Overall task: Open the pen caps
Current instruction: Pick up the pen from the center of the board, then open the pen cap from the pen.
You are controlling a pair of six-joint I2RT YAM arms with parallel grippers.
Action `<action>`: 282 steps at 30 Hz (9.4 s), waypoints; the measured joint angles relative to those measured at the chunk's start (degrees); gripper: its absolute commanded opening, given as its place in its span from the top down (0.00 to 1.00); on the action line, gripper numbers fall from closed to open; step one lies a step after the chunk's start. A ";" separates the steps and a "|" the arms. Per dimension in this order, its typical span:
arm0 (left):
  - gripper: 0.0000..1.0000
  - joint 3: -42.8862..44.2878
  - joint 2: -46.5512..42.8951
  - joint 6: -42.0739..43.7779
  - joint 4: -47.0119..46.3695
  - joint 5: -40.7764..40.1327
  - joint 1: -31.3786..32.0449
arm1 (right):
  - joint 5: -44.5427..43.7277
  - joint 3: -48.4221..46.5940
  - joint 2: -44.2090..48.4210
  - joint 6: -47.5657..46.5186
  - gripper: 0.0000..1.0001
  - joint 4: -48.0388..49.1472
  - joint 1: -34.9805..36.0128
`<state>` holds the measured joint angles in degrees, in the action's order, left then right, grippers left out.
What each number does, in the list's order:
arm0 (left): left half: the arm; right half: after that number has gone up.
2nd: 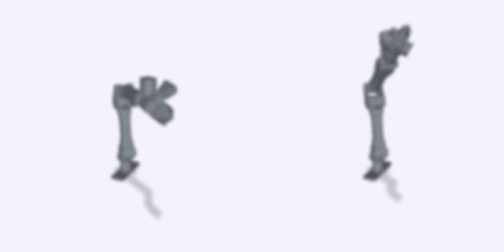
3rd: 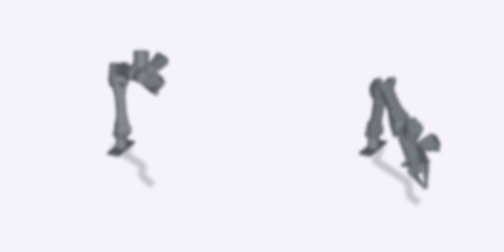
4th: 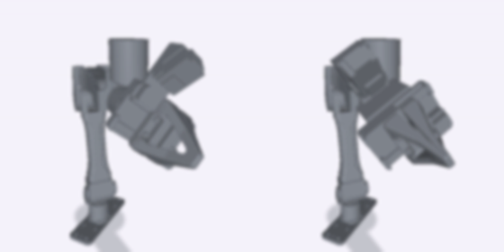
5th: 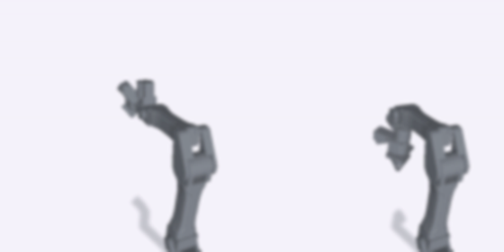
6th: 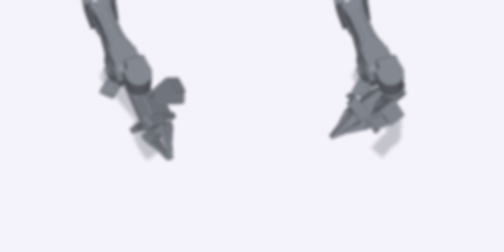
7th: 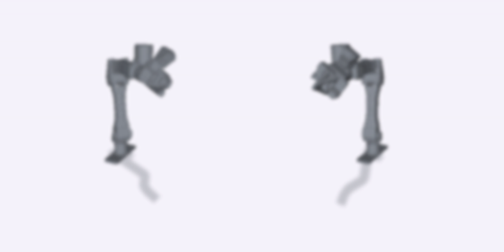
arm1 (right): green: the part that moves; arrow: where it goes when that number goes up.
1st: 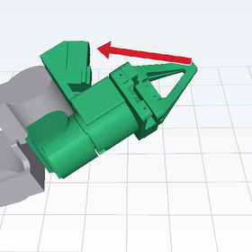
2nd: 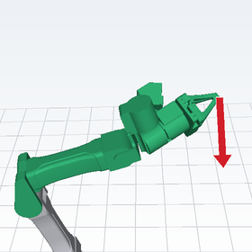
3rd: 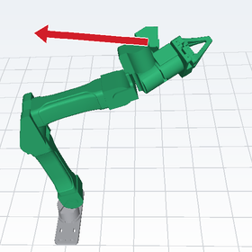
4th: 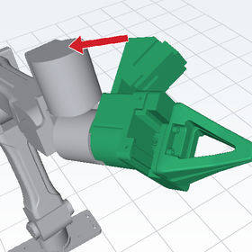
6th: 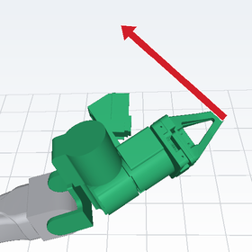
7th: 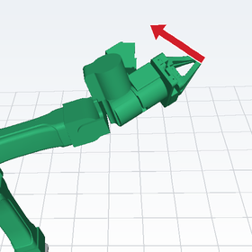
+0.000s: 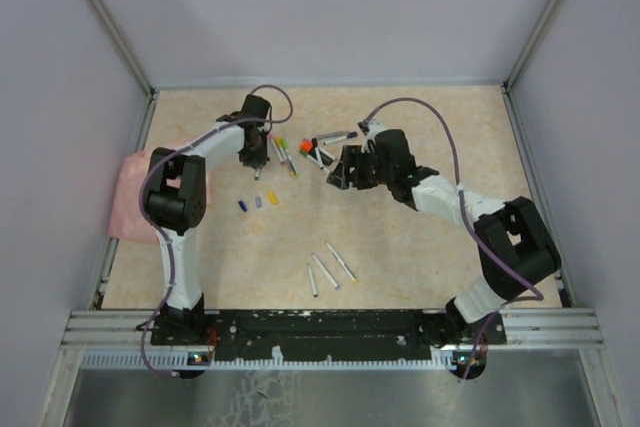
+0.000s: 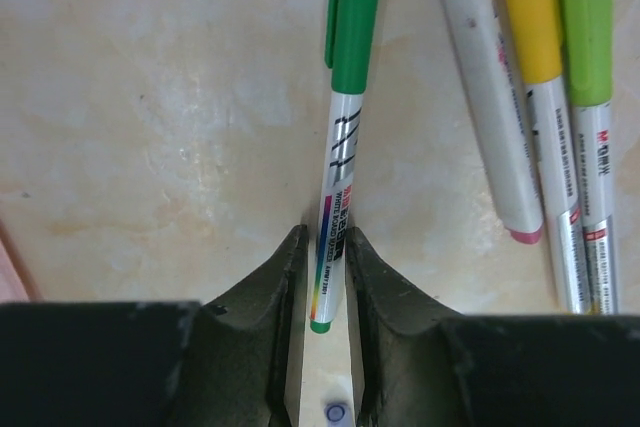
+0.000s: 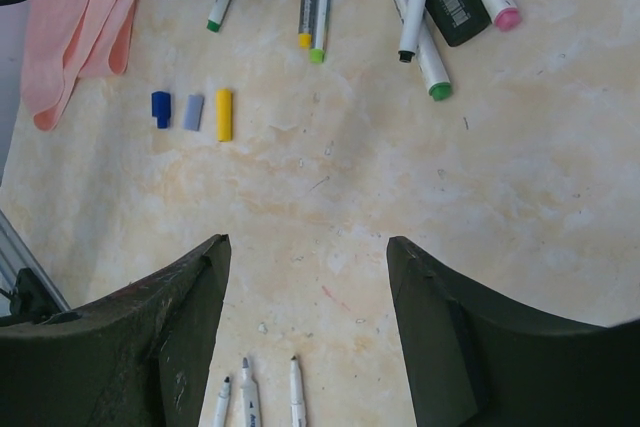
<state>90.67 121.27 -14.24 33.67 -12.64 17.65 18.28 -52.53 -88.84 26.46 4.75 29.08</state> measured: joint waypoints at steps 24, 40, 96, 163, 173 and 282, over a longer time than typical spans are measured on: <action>1.00 1.36 0.44 5.14 1.97 4.20 -2.67 | 0.20 2.36 3.50 1.38 0.36 0.33 0.00; 1.00 -5.09 -12.83 4.87 0.07 9.33 -3.04 | 5.90 5.49 6.91 5.88 0.36 8.92 -0.02; 1.00 -44.98 -43.58 -27.54 -61.83 63.87 5.51 | 8.35 7.56 8.68 26.14 0.58 33.51 3.87; 0.40 -27.34 -43.54 -19.69 -44.22 51.56 5.14 | 13.97 7.41 7.87 22.60 1.00 32.50 5.03; 0.46 -25.53 -40.54 -17.73 -39.85 50.14 6.49 | 15.26 6.23 6.14 22.58 1.00 32.57 5.38; 0.60 -28.02 -43.82 -20.44 -38.14 41.18 7.32 | 16.06 5.16 2.78 23.15 1.00 34.34 8.63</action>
<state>62.65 77.45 -34.68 -4.47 28.53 24.97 34.35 -47.37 -86.06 49.60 39.09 37.71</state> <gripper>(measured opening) 0.405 0.077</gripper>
